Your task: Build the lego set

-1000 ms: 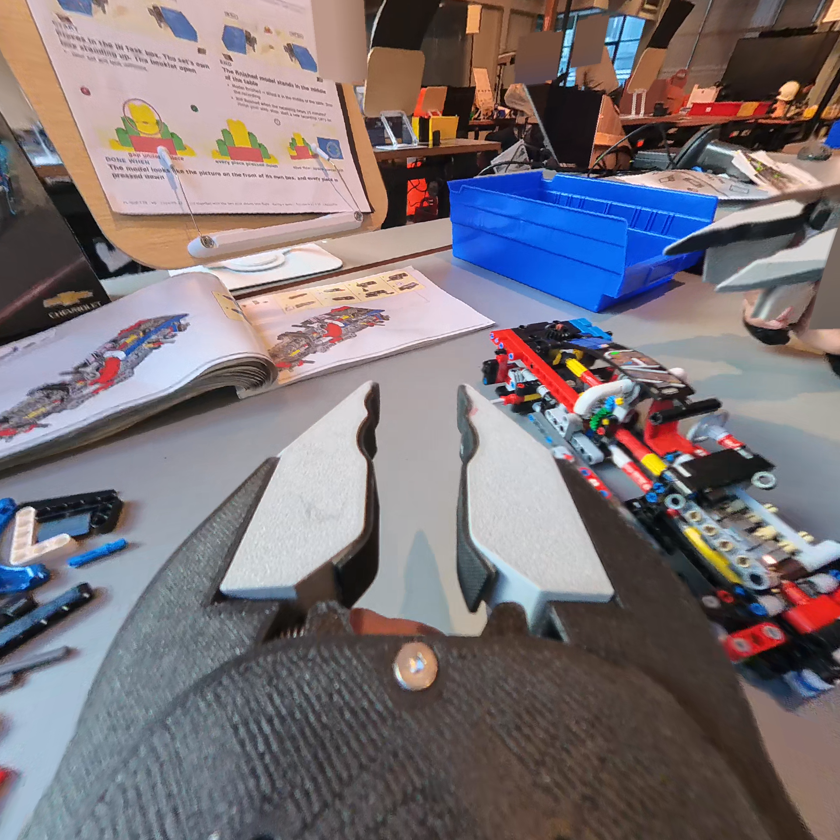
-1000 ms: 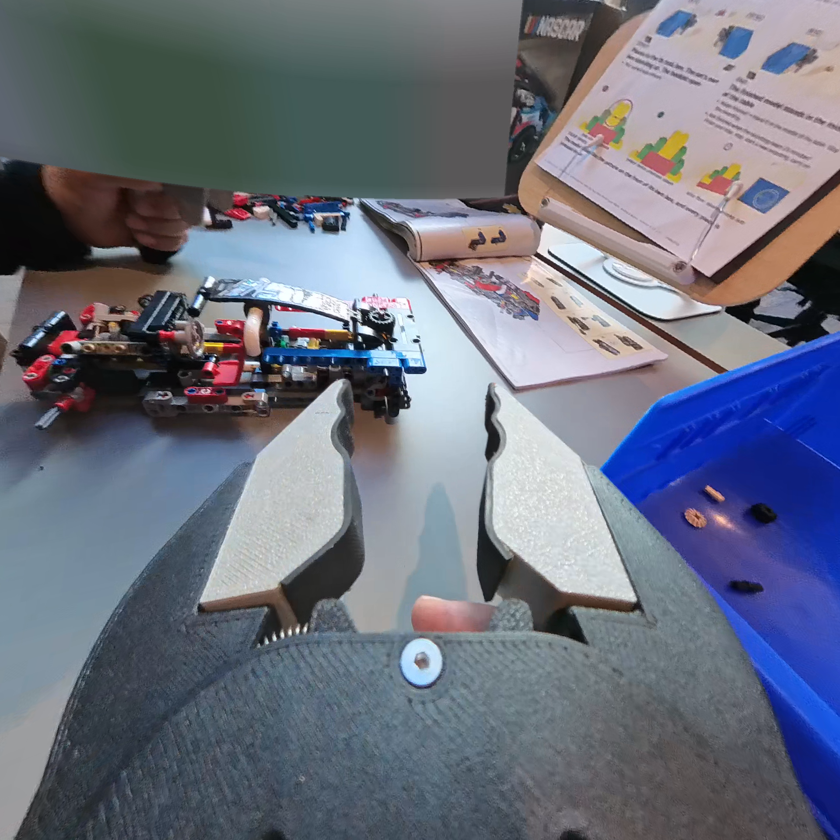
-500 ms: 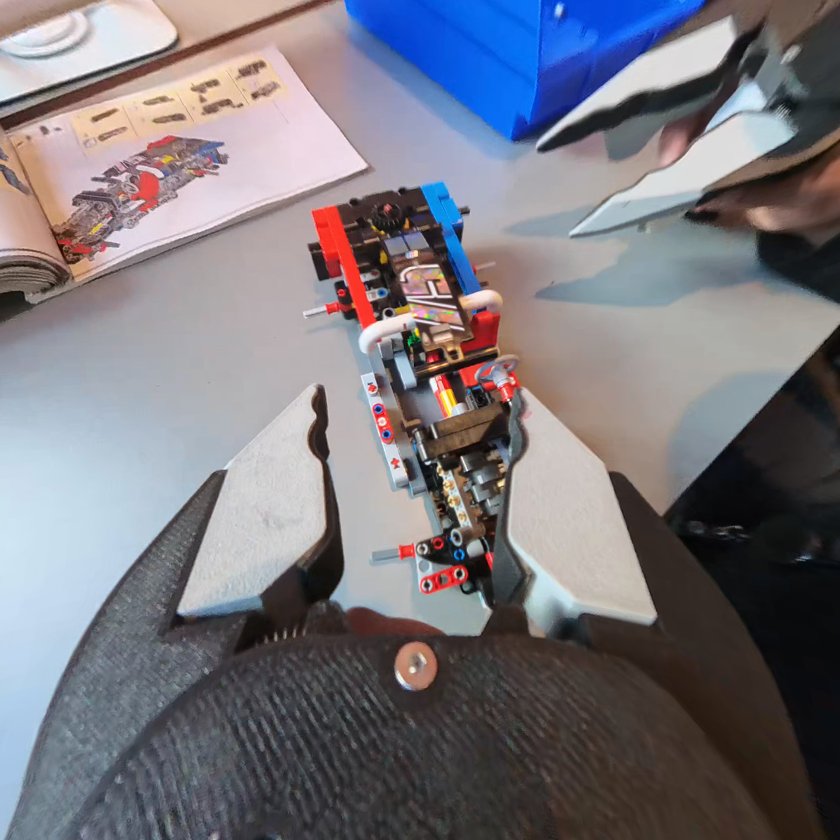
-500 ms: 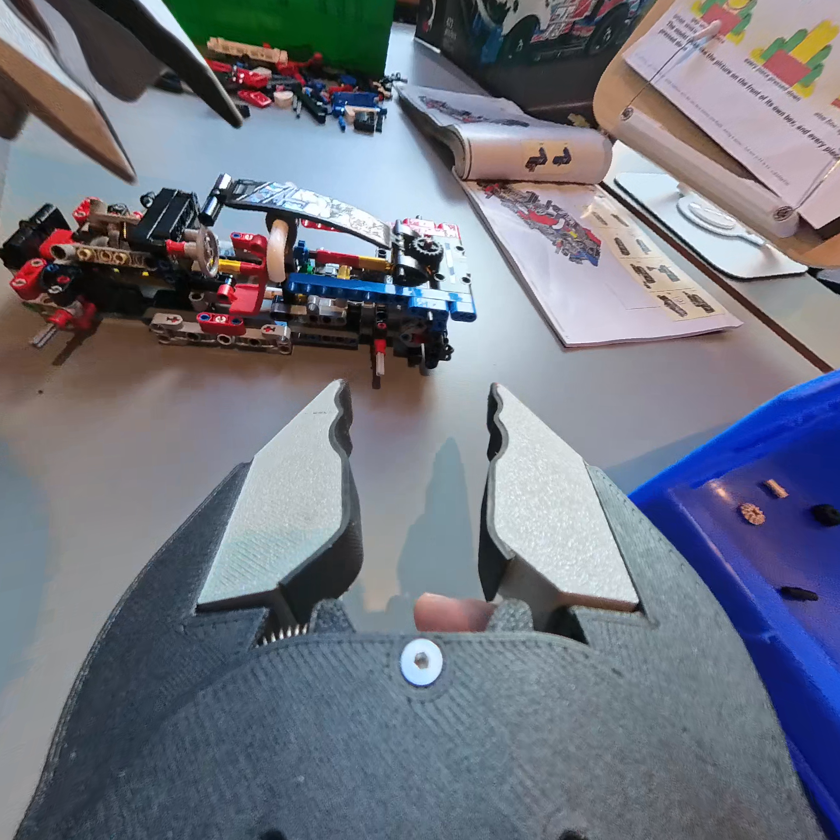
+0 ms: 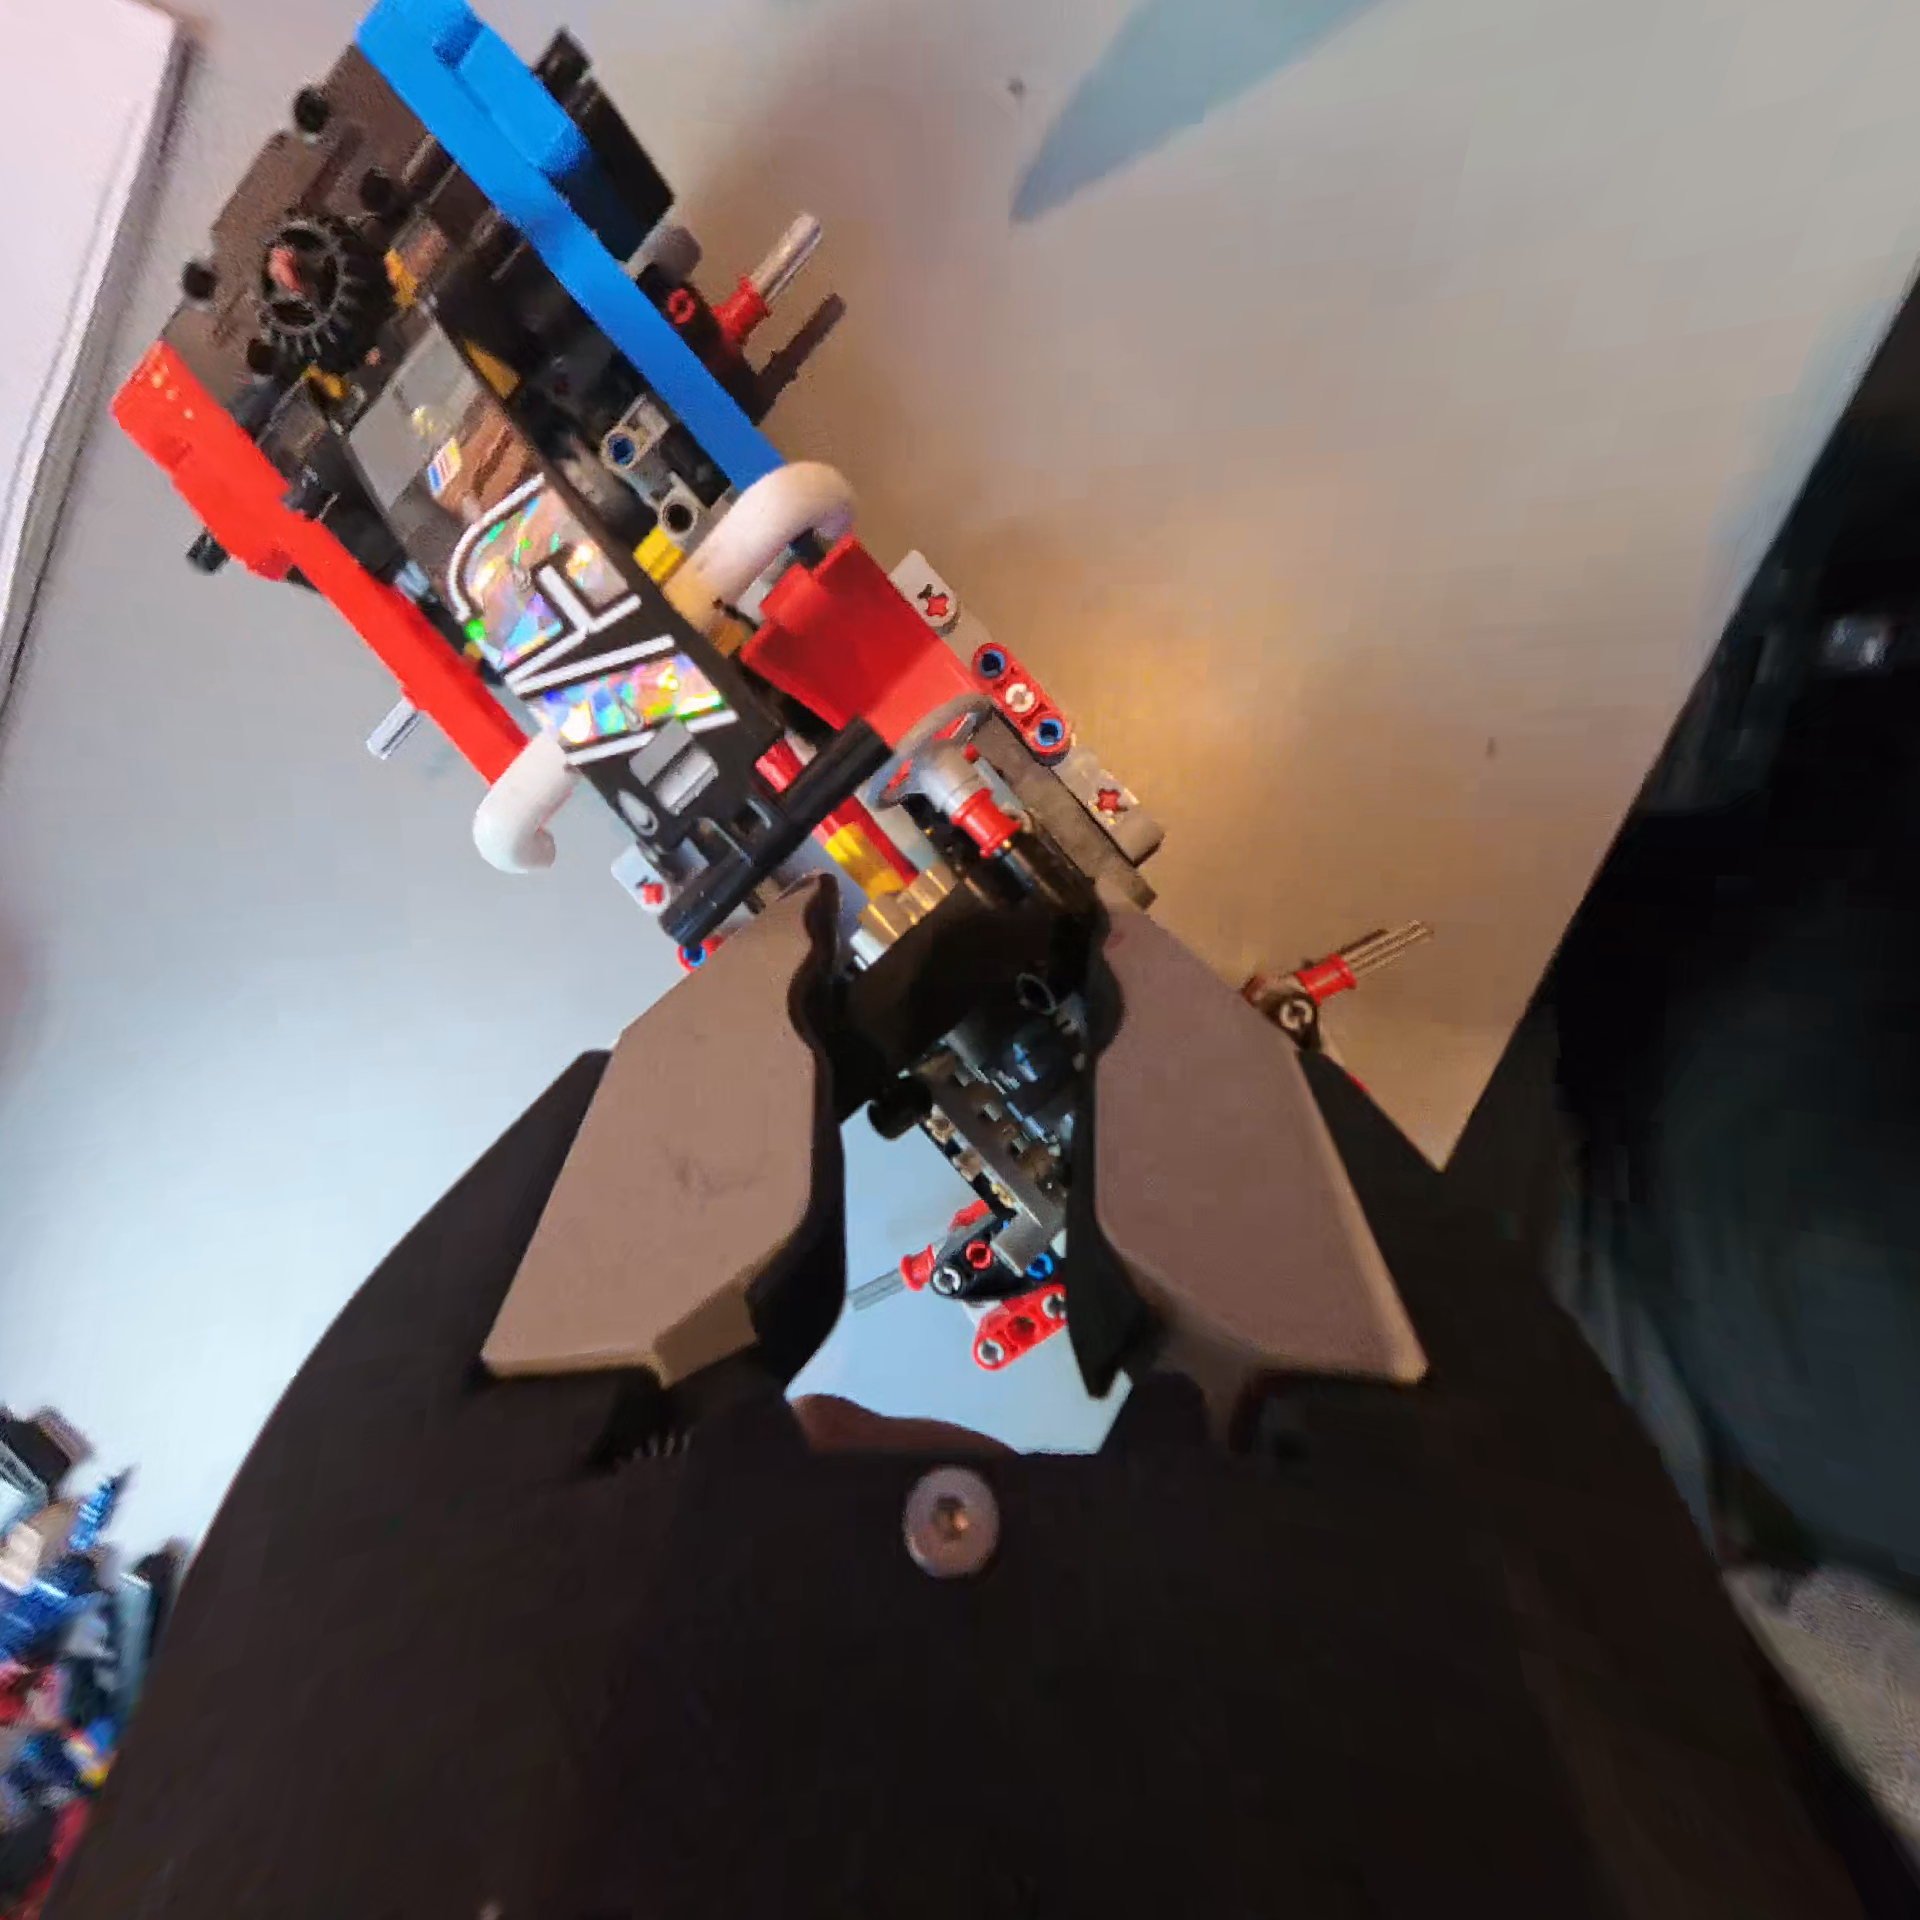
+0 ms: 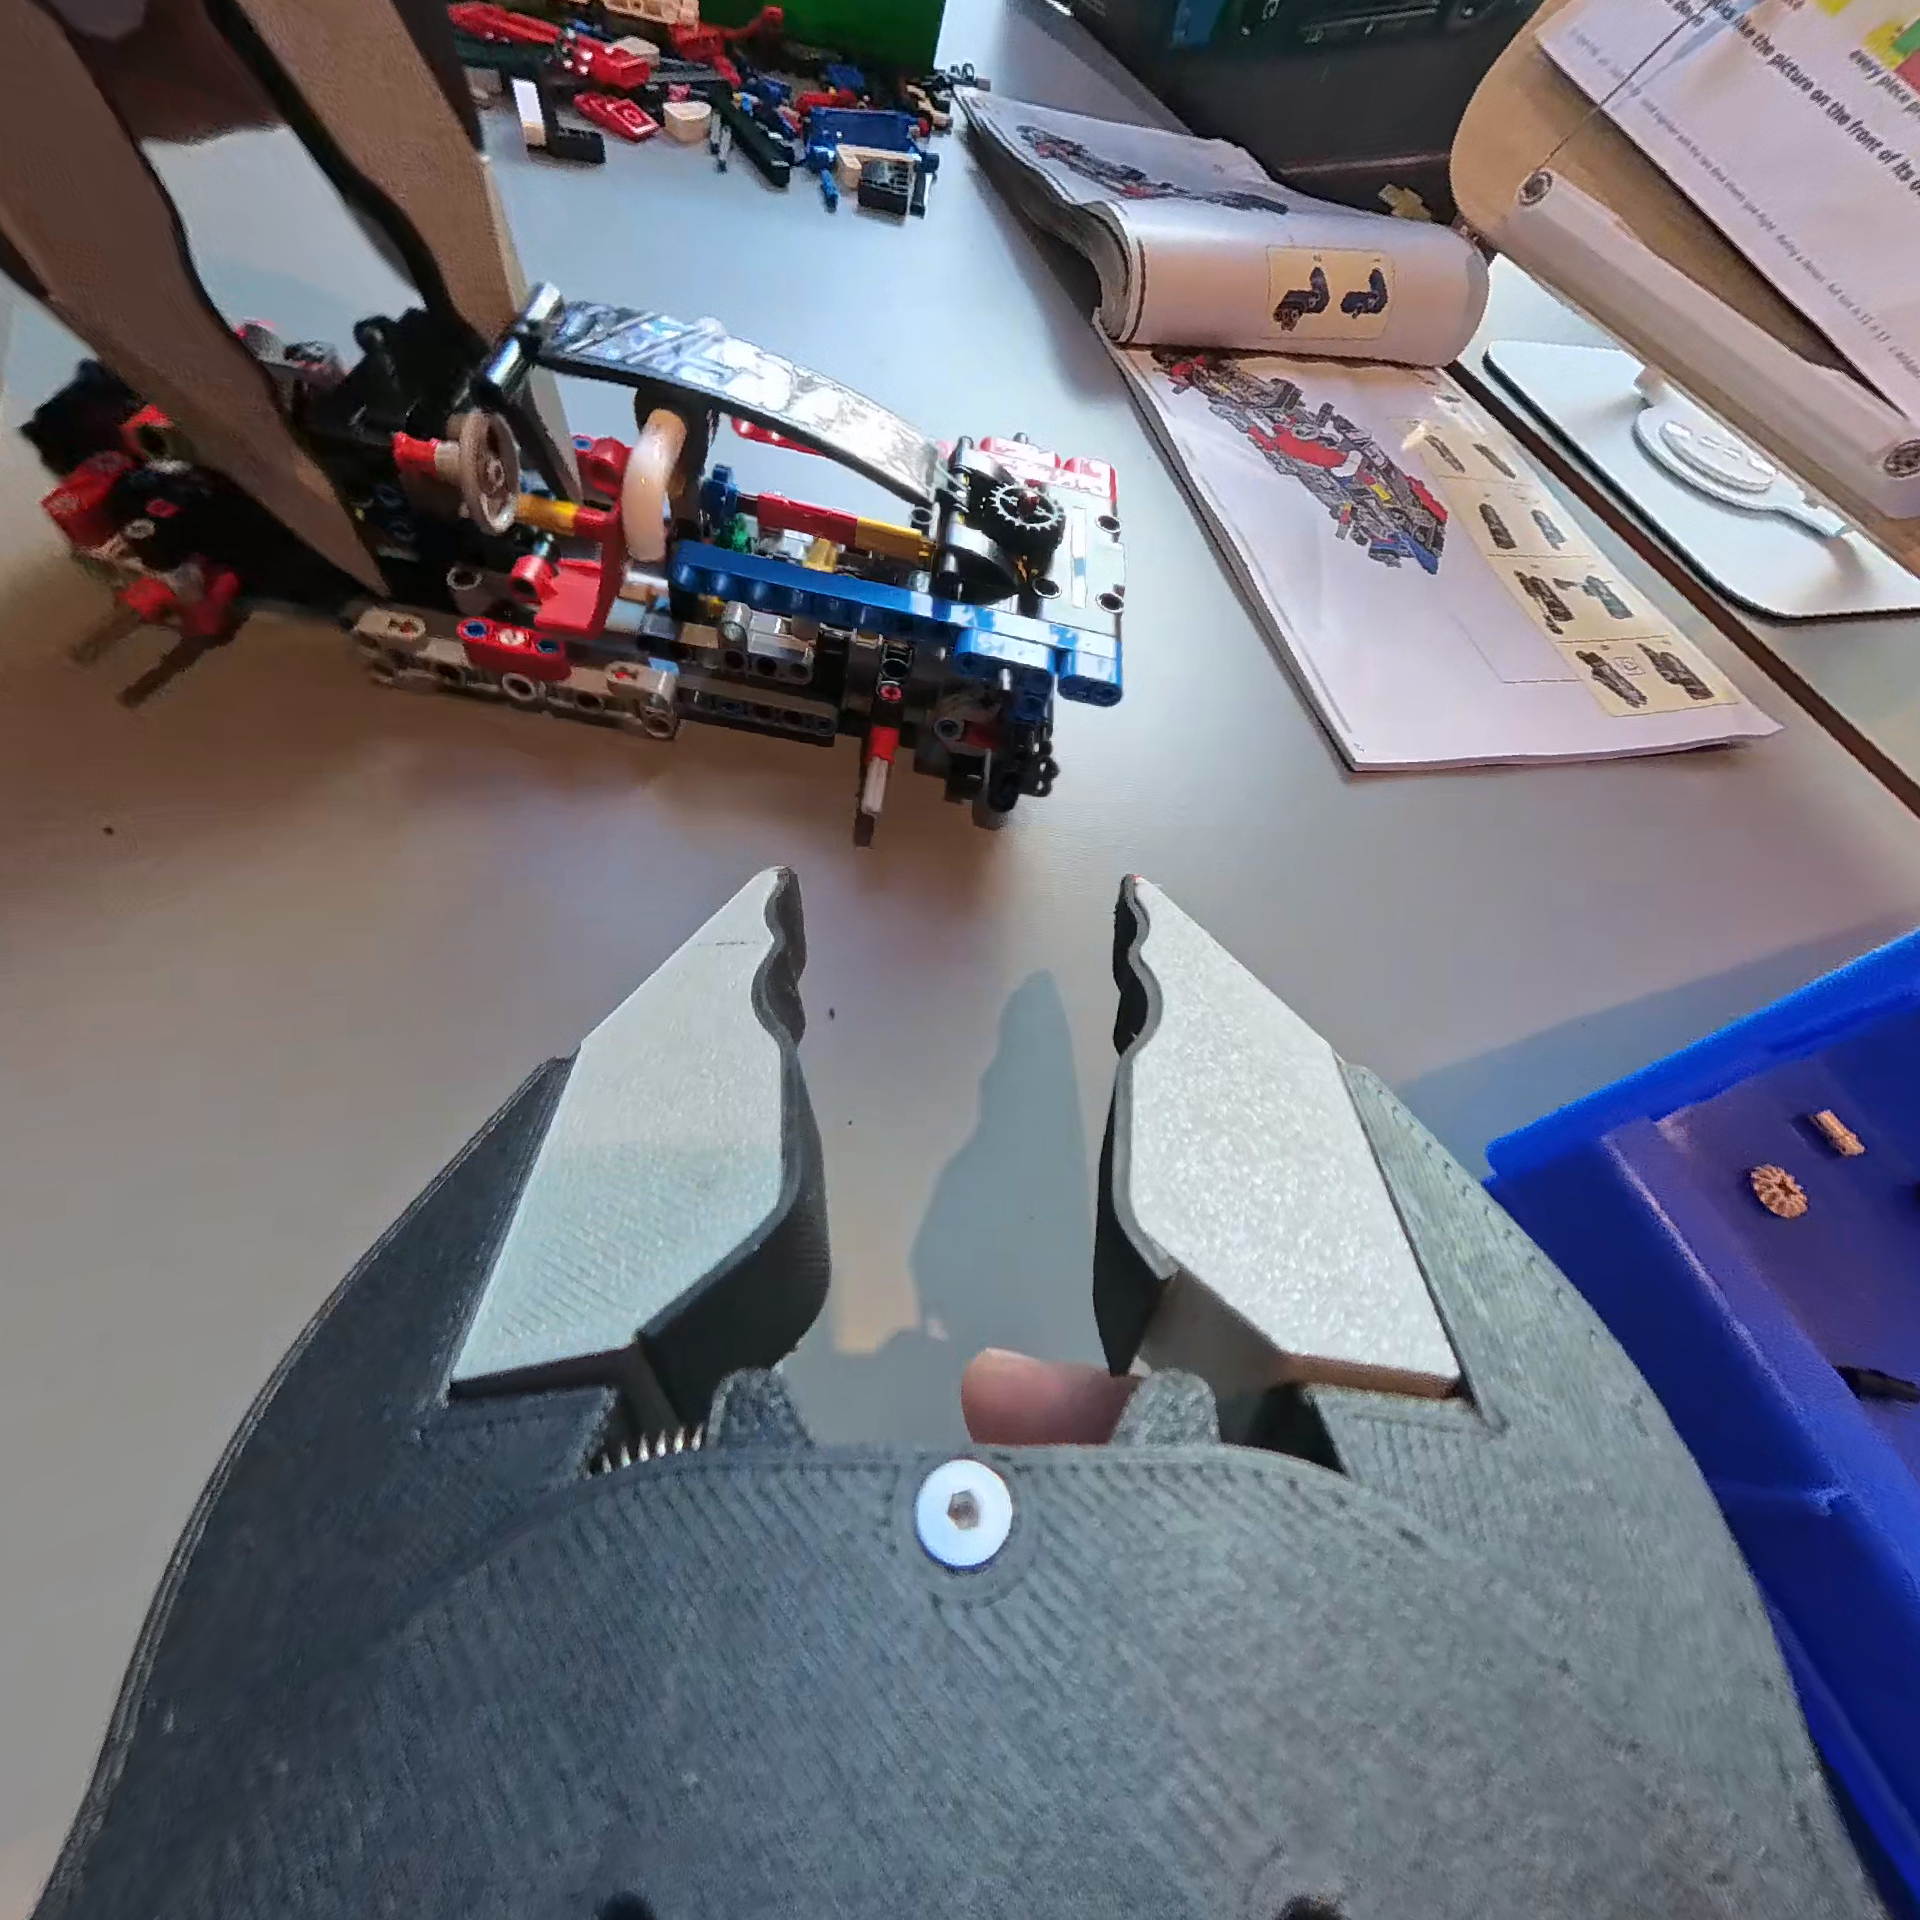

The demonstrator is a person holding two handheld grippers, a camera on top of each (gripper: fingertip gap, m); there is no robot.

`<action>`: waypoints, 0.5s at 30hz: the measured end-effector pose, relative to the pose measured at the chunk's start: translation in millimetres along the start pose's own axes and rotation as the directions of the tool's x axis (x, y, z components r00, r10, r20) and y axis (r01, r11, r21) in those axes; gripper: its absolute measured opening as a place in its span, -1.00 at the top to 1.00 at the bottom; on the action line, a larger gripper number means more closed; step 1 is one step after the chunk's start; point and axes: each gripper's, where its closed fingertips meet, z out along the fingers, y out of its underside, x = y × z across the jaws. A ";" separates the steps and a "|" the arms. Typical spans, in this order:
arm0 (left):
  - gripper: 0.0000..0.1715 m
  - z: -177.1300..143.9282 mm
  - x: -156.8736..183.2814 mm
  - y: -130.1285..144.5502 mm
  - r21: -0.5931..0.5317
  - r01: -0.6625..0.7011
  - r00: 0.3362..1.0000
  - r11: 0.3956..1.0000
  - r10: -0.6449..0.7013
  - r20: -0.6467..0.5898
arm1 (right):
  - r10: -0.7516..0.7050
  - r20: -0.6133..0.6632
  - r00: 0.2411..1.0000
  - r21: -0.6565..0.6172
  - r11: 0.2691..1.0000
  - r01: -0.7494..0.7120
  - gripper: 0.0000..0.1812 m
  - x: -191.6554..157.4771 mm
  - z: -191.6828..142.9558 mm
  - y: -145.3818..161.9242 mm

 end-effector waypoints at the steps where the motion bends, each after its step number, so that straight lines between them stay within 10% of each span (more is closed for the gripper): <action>1: 0.52 -1.8 -3.2 6.2 -0.014 -0.041 0.999 0.999 0.040 -0.032 | -0.006 0.002 1.000 -0.003 1.000 0.006 0.37 -1.2 0.3 0.3; 8: 0.28 -20.2 -47.5 49.3 -0.082 -0.115 0.993 0.990 0.116 0.005 | -0.041 -0.015 0.999 -0.018 0.999 0.041 0.39 -2.9 1.9 2.2; 15: 0.15 -82.1 -62.1 36.5 0.397 0.089 0.989 0.914 -0.129 0.075 | -0.015 -0.036 0.999 0.023 1.000 0.016 0.40 2.2 -2.2 -2.7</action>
